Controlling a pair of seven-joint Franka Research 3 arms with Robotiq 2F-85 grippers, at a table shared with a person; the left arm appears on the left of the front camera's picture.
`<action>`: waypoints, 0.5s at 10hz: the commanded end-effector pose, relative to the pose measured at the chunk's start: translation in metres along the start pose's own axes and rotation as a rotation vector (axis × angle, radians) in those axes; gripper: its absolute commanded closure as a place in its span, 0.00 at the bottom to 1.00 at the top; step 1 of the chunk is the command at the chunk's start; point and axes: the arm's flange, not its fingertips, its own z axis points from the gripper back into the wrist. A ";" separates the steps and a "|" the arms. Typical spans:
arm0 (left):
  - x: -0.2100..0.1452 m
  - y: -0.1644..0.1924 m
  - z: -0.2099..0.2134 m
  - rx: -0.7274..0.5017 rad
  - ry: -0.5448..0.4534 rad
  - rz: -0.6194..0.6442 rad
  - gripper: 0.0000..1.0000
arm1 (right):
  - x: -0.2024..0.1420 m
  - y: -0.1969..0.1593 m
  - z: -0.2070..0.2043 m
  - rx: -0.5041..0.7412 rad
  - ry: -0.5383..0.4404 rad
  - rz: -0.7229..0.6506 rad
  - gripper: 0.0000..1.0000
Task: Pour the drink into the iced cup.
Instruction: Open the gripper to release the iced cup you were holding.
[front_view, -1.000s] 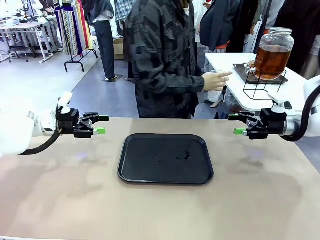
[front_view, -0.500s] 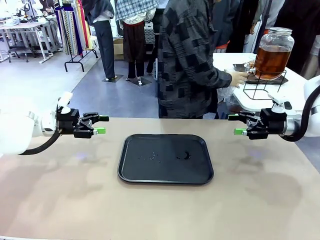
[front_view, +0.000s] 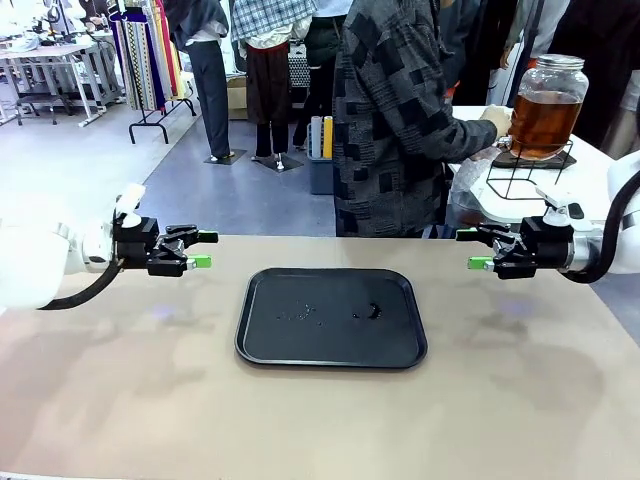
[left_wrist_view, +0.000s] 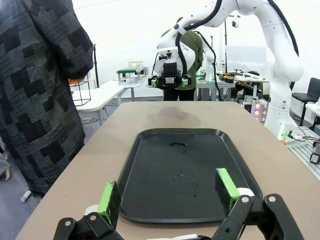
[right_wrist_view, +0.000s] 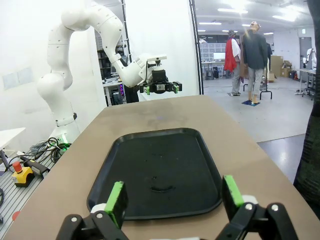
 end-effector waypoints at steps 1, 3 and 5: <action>0.002 -0.001 -0.001 0.000 0.000 -0.002 0.00 | 0.003 0.000 -0.001 0.005 -0.002 0.002 0.00; 0.002 -0.001 -0.001 0.000 0.000 -0.002 0.00 | 0.003 0.000 -0.001 0.005 -0.002 0.002 0.00; 0.002 -0.001 -0.001 0.000 0.000 -0.002 0.00 | 0.003 0.000 -0.001 0.005 -0.002 0.002 0.00</action>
